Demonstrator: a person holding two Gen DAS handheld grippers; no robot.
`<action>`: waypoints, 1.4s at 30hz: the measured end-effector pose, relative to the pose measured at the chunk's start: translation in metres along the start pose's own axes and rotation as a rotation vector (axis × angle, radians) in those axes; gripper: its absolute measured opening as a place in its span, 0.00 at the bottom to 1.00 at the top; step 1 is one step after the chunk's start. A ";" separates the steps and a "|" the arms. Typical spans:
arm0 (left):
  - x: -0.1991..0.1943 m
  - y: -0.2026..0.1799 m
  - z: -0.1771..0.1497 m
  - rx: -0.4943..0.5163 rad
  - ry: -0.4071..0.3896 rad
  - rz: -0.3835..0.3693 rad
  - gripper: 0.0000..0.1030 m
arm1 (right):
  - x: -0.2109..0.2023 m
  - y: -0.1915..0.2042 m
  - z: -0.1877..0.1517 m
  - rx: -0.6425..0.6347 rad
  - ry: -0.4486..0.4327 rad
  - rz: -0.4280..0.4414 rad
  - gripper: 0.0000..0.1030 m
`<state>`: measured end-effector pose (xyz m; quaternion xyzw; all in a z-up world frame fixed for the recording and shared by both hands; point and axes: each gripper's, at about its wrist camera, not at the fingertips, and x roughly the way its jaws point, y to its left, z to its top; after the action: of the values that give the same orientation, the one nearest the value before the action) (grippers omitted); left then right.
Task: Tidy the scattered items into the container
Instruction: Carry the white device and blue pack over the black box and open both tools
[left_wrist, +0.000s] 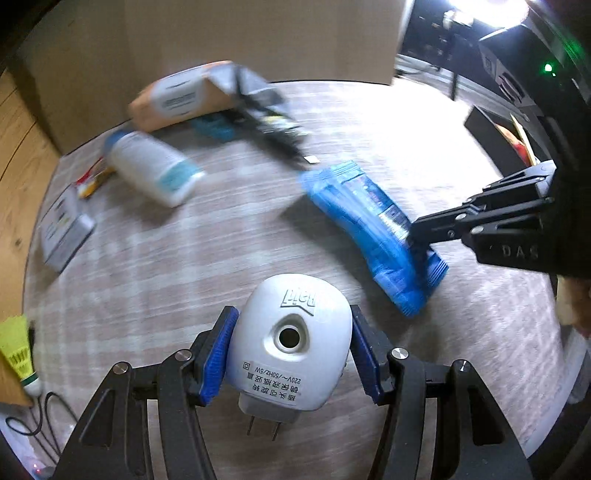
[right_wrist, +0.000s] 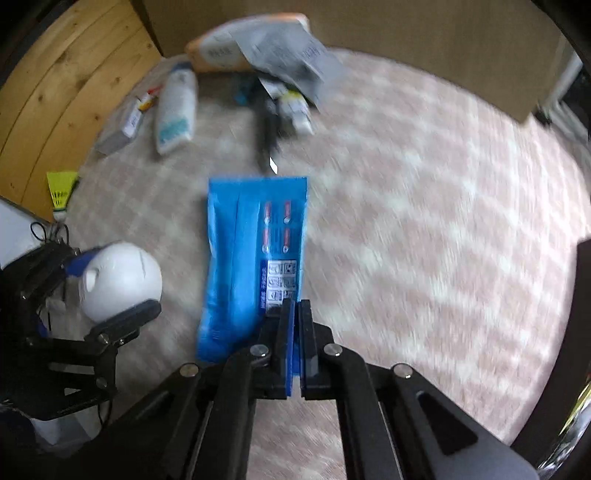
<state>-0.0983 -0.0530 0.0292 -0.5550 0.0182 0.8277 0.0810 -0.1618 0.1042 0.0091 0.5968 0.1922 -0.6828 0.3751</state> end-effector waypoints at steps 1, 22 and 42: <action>0.000 -0.005 0.001 0.007 0.001 -0.008 0.54 | -0.003 -0.005 -0.004 0.010 -0.002 0.001 0.02; -0.036 -0.103 0.070 0.120 -0.114 -0.124 0.54 | -0.114 -0.101 -0.062 0.229 -0.219 -0.052 0.01; -0.039 -0.334 0.121 0.420 -0.143 -0.294 0.67 | -0.212 -0.283 -0.207 0.645 -0.299 -0.287 0.15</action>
<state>-0.1429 0.2861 0.1317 -0.4626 0.1030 0.8223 0.3149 -0.2316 0.4939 0.1161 0.5450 -0.0078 -0.8333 0.0926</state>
